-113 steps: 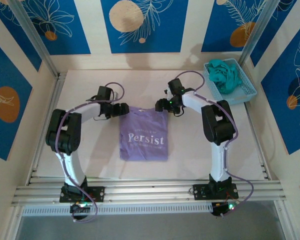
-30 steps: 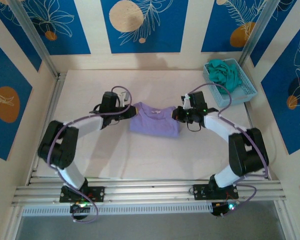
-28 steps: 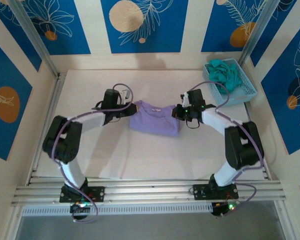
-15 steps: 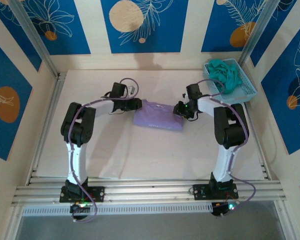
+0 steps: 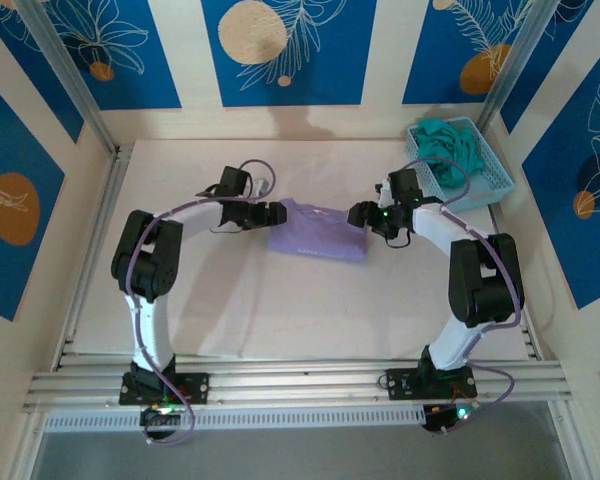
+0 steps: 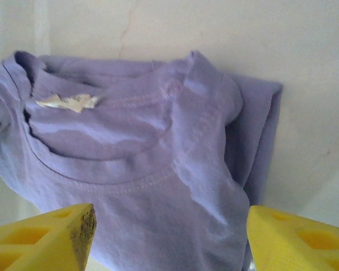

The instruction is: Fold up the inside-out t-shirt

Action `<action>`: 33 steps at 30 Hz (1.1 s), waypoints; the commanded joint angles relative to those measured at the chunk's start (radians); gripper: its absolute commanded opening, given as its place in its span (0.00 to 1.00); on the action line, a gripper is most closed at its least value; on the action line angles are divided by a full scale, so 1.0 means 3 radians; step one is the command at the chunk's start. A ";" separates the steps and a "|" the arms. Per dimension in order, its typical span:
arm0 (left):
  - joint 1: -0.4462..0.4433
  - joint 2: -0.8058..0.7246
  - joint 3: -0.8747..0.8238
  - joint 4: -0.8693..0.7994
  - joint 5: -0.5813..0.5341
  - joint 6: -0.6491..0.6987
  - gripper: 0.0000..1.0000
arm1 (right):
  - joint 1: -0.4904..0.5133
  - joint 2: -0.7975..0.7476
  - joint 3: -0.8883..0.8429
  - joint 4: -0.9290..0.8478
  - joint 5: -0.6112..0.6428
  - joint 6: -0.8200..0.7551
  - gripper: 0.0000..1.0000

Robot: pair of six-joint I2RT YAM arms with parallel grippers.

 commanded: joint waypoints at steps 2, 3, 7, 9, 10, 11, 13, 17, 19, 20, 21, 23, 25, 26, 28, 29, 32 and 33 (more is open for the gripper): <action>-0.0090 0.0228 0.0168 -0.0166 0.0138 0.0107 0.79 | -0.0012 -0.0037 -0.0077 0.0068 -0.0194 0.0038 0.71; -0.0120 0.0260 0.0185 -0.0169 0.0147 0.0102 0.78 | -0.0012 -0.0048 -0.0091 0.0076 -0.0193 0.0039 0.71; -0.0224 0.0359 0.0235 -0.0112 0.0207 0.0071 0.72 | -0.0015 -0.0078 -0.0140 0.0114 -0.0212 0.0056 0.71; -0.0245 0.0388 0.0254 -0.0054 0.0234 0.0033 0.64 | -0.0014 -0.0075 -0.0181 0.0156 -0.0245 0.0081 0.71; -0.0251 0.0409 0.0280 -0.0038 0.0257 0.0021 0.58 | -0.0012 -0.0073 -0.0202 0.0177 -0.0267 0.0087 0.71; -0.0251 0.0429 0.0304 -0.0035 0.0282 0.0017 0.53 | -0.0012 -0.0065 -0.0214 0.0196 -0.0284 0.0096 0.71; -0.0252 0.0461 0.0359 -0.0033 0.0334 0.0011 0.39 | -0.0014 -0.0064 -0.0236 0.0212 -0.0285 0.0107 0.71; -0.0228 0.0444 0.0358 -0.0015 0.0438 0.0048 0.03 | -0.0017 -0.0101 -0.0266 0.0214 -0.0279 0.0097 0.70; -0.0151 0.0334 0.0321 -0.0152 0.0408 0.0133 0.00 | -0.0022 -0.0164 -0.0295 0.0215 -0.0279 0.0075 0.70; -0.0105 0.0244 0.0290 -0.0246 0.0363 0.0190 0.00 | -0.0020 -0.0201 -0.0318 0.0212 -0.0275 0.0060 0.70; -0.0042 0.0127 0.0242 -0.0375 0.0281 0.0270 0.00 | -0.0026 -0.0256 -0.0352 0.0231 -0.0274 0.0042 0.70; 0.0066 -0.0094 0.0186 -0.0747 0.0026 0.0483 0.00 | -0.0022 -0.0380 -0.0442 0.0316 -0.0279 0.0016 0.70; 0.0143 -0.0290 0.0179 -0.1220 -0.0536 0.0754 0.00 | -0.0010 -0.0534 -0.0573 0.0498 -0.0292 0.0006 0.70; 0.0158 -0.0354 0.0199 -0.1431 -0.0835 0.0869 0.00 | -0.0003 -0.0601 -0.0640 0.0602 -0.0294 0.0010 0.70; 0.0210 -0.0428 0.0290 -0.1862 -0.1612 0.1081 0.00 | 0.0011 -0.0718 -0.0766 0.0805 -0.0314 0.0028 0.70; 0.0239 -0.0437 0.0349 -0.2029 -0.1952 0.1159 0.00 | 0.0018 -0.0749 -0.0795 0.0859 -0.0322 0.0035 0.70; 0.0373 -0.0418 0.0510 -0.2401 -0.3057 0.1456 0.00 | 0.0028 -0.0808 -0.0818 0.0901 -0.0377 0.0075 0.70; 0.0447 -0.0400 0.0565 -0.2473 -0.3392 0.1573 0.00 | 0.0031 -0.0831 -0.0827 0.0918 -0.0410 0.0095 0.70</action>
